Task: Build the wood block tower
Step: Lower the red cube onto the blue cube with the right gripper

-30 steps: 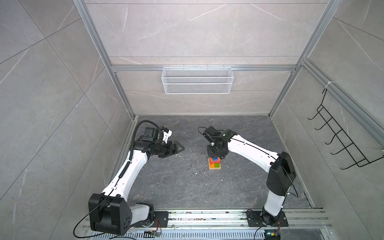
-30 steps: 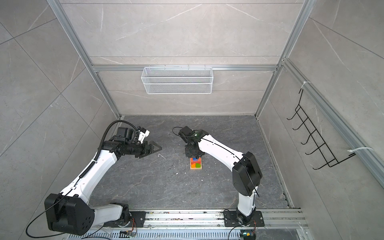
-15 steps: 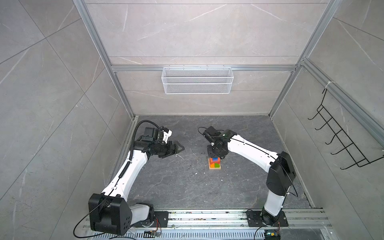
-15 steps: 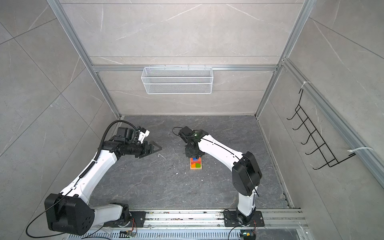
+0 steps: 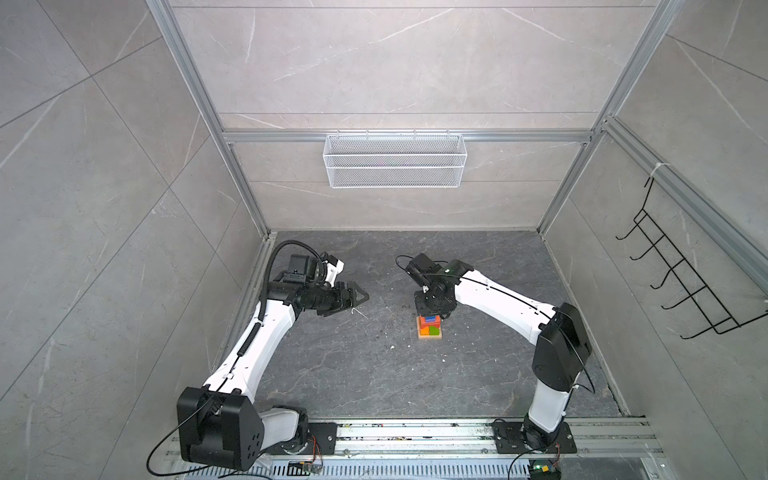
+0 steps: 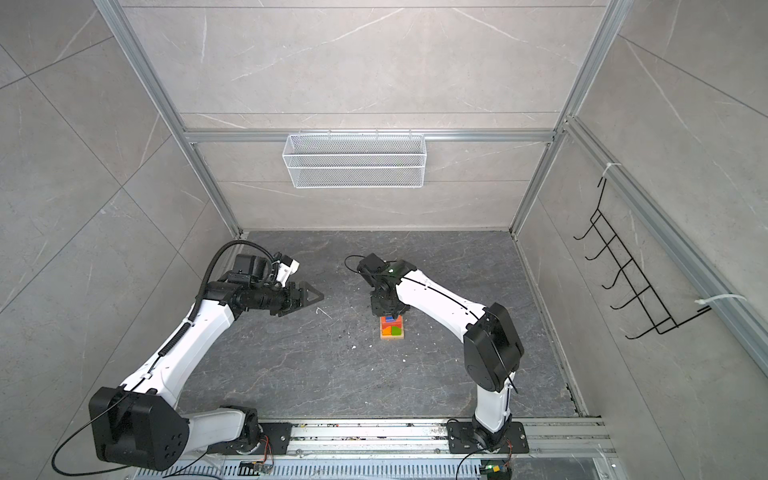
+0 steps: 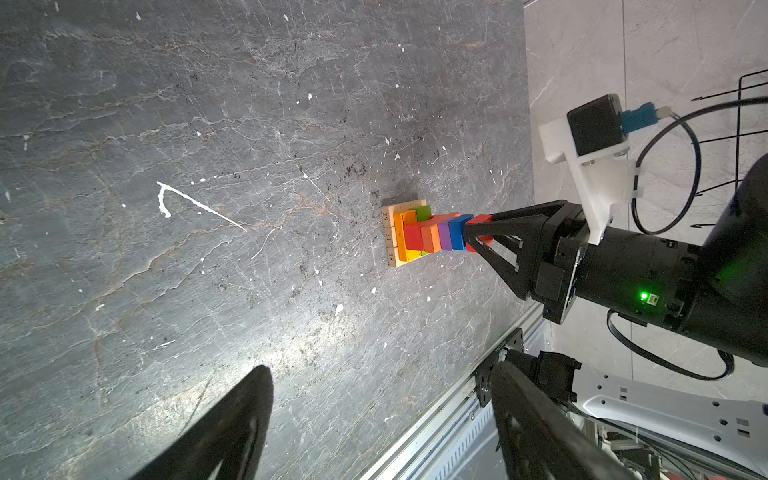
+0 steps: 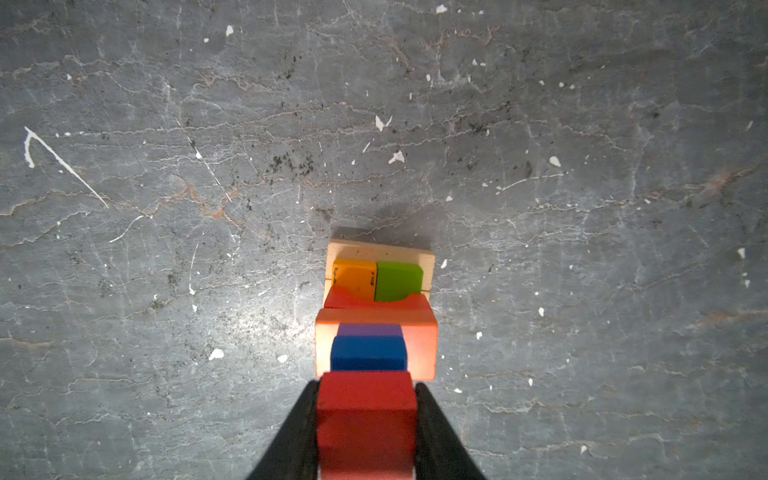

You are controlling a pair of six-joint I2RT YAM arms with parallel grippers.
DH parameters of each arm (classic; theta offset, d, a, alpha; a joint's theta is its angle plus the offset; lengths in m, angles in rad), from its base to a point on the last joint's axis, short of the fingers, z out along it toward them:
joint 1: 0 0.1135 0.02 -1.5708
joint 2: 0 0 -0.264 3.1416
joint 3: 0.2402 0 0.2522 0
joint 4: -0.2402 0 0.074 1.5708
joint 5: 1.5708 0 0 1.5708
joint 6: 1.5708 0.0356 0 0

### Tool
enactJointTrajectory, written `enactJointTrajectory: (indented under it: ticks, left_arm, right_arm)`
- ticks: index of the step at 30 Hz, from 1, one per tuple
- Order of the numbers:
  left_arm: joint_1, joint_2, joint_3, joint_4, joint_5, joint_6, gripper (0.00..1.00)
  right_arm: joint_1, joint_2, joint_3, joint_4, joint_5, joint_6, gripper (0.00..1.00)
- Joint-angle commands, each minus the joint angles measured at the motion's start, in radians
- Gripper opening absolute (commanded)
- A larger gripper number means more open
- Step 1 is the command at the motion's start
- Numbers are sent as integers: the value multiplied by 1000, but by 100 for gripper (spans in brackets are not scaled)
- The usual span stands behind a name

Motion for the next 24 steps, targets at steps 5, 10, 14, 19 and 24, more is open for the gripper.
enactJointTrajectory:
  ticks: [5, 10, 14, 19, 24]
  left_arm:
    - [-2, -16, -2, 12, 25, 24, 85]
    - [-2, -16, -3, 12, 25, 24, 85]
    - [-2, -16, -1, 12, 25, 24, 85]
    - [-1, -15, -1, 12, 24, 24, 85]
    - [-1, -12, -1, 12, 24, 25, 85]
  right_arm:
    - [5, 27, -14, 3, 12, -14, 10]
    - [5, 29, -18, 6, 10, -14, 11]
    - [6, 30, -17, 9, 9, -14, 13]
    - [6, 24, -16, 9, 10, -16, 20]
    - [5, 14, 4, 2, 14, -26, 30]
